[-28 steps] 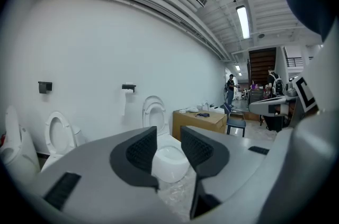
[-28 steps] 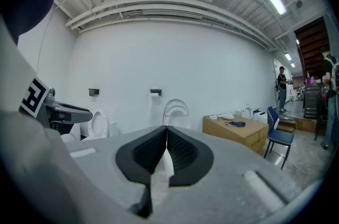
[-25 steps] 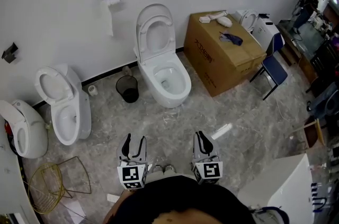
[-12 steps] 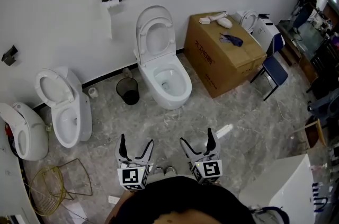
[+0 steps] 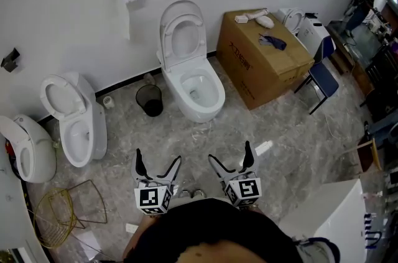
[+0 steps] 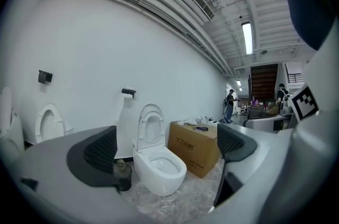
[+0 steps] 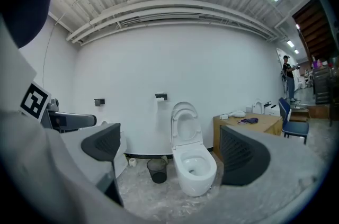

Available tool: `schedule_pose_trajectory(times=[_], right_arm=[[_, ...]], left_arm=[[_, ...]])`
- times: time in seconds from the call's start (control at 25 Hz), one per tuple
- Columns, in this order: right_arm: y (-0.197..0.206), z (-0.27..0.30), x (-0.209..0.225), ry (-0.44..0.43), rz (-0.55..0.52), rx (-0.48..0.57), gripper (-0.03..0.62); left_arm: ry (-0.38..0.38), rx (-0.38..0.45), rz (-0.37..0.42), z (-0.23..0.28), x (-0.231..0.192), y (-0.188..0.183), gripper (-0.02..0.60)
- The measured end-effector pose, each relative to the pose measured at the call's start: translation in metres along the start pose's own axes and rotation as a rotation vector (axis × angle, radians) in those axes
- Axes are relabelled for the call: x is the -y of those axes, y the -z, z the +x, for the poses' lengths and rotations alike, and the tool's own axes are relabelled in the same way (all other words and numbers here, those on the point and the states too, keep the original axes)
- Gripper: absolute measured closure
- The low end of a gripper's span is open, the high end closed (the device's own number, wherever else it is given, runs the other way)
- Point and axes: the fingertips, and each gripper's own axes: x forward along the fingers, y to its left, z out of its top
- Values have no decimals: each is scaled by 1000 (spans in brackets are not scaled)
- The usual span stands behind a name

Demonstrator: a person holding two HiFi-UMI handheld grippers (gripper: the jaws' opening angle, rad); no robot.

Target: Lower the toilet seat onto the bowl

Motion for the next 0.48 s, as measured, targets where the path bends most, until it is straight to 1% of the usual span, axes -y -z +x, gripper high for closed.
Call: schedule_pose_trajectory(times=[0.2,0.32,0.48], right_arm=[[-2,6,5,-6,31,0,33],[0,6,14,-6,29,-8,33],[-1,6,27,-13,29,-9,33]], left_arm=[[0,-6,5,8,2,2,20],[-13,-10,-7,14,1,2,21],[-36,-5,2,23,-3,-1,20]])
